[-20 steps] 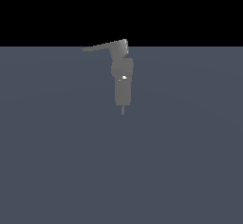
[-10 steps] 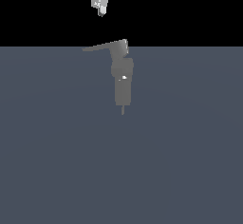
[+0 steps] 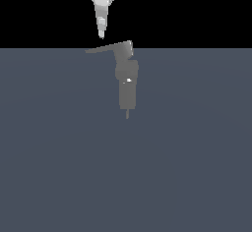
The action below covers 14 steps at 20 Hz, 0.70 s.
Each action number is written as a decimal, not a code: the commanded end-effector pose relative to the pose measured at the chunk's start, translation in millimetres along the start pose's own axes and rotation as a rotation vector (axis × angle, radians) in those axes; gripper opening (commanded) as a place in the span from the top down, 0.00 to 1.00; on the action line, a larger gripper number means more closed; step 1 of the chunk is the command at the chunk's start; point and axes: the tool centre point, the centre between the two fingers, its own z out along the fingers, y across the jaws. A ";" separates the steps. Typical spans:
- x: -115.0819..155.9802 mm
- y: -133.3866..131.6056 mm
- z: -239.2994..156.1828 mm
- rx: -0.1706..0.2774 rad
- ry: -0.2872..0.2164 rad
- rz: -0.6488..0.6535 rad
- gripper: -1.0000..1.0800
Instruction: Turn on the faucet by rotating a designated handle.
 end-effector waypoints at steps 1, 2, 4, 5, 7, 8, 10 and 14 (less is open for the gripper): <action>-3.9 -13.3 12.9 -0.005 0.013 0.057 1.00; -5.4 -17.8 17.7 -0.006 0.017 0.076 1.00; -8.3 -25.8 26.6 -0.009 0.026 0.111 1.00; -9.6 -29.3 30.7 -0.010 0.030 0.126 1.00; -12.1 -35.5 38.1 -0.011 0.038 0.153 1.00; -13.2 -38.1 41.4 -0.012 0.041 0.165 1.00; -15.2 -42.6 47.1 -0.013 0.047 0.185 1.00; -18.0 -48.4 54.8 -0.014 0.055 0.212 1.00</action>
